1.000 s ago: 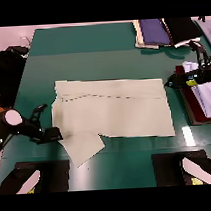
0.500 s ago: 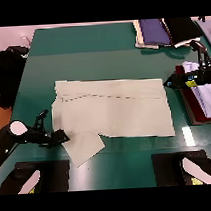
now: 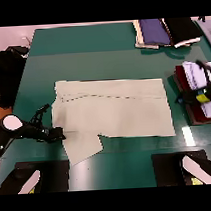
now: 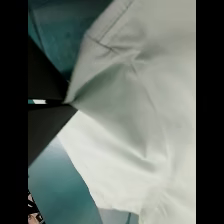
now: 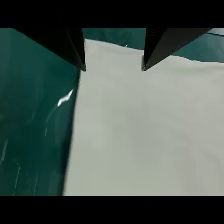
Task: Fold the shirts.
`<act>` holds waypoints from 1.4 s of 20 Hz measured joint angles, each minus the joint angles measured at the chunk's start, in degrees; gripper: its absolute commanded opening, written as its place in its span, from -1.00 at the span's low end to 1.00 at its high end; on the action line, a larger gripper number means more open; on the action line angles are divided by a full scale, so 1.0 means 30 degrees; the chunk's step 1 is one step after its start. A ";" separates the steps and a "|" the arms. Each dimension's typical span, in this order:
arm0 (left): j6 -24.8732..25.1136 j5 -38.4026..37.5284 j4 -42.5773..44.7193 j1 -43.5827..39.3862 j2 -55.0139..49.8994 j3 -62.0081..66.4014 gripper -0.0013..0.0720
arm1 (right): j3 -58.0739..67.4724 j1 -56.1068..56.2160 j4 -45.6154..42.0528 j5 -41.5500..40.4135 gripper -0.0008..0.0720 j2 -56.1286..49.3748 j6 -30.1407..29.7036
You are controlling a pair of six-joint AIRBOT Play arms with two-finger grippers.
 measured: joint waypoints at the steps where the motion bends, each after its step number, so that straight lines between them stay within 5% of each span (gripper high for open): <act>1: 0.0080 -0.0007 0.0000 0.0000 0.0007 0.0168 -0.89 | -0.1151 -0.0991 -0.0262 0.0080 0.27 0.0175 -0.0153; 12: 0.0656 0.0386 -0.0051 0.0000 0.0000 0.0568 -0.89 | -0.7104 -0.5158 0.2040 -0.0634 0.19 -0.2514 -0.1566; 13: 0.0663 0.0393 -0.0036 0.0000 0.0000 0.0561 -0.89 | -0.7184 -0.4852 0.2302 -0.0685 -0.02 -0.2783 -0.1617; 14: 0.0670 0.0393 -0.0036 0.0000 0.0007 0.0561 -0.89 | -0.7227 -0.4444 0.2390 -0.0918 -0.53 -0.2929 -0.1668; 15: 0.0685 0.0364 -0.0044 0.0000 0.0000 0.0568 -0.90 | -0.7322 -0.3934 0.2426 -0.1428 -0.79 -0.2980 -0.1698; 17: 0.0692 -0.0044 0.0058 0.0000 0.0000 0.0648 -0.90 | -0.7337 -0.2892 0.2448 -0.2047 -0.93 -0.2579 -0.1872; 28: -0.0590 -0.4714 0.1042 -0.0007 0.3351 0.2062 -0.90 | -0.4160 0.0022 -0.1209 0.0984 -0.93 0.4007 -0.1399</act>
